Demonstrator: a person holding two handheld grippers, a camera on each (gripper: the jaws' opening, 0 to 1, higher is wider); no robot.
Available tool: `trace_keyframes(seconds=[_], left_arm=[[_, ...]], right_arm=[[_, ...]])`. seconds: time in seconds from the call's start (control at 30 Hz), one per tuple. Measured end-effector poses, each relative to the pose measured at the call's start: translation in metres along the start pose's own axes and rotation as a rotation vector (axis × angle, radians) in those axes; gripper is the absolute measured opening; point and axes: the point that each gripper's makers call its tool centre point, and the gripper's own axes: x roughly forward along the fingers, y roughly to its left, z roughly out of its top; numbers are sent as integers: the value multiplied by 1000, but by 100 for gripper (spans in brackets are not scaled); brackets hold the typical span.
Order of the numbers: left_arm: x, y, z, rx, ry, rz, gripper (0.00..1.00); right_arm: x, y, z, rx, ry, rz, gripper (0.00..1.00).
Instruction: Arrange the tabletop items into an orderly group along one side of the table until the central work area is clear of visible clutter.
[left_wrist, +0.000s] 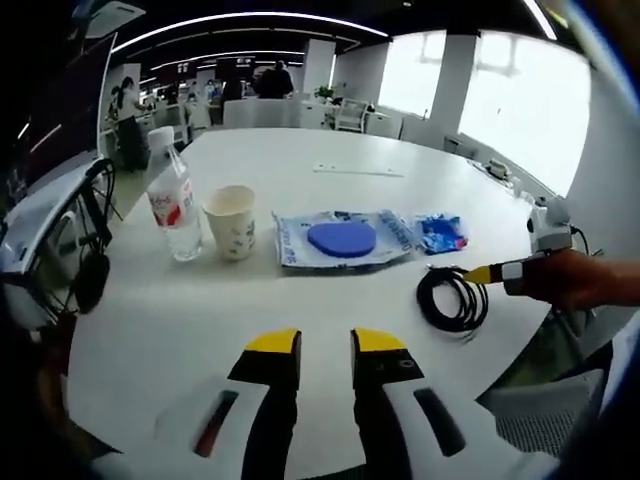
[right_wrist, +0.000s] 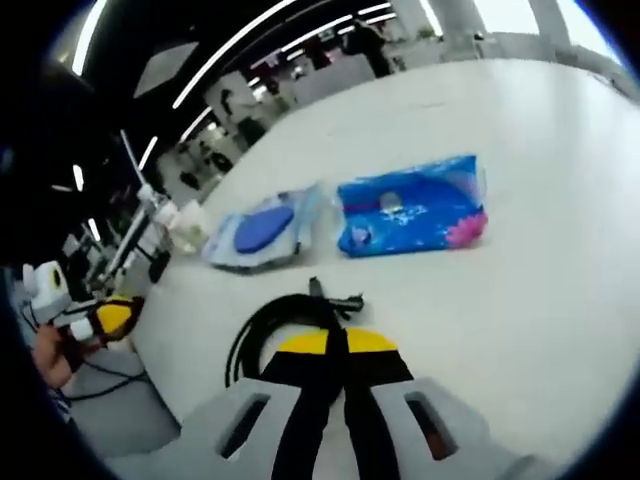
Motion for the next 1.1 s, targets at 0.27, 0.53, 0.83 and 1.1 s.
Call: trace_keyframes(seconds=[0.27,0.53,0.83,1.1], left_arm=[[1,1,3,-5,-5,3,17],[1,1,3,-7,-8,6,17],[0,2,2,-18,-9,7,17],[2,-1,-1,-14,3,0,17]], right_arm=[[6,-3,11,-6,-9,8,1],[17,1,22,-132,46,70,1],[23,5,25,-215,82,95,1],[24,8,20,-271,105,115,1]])
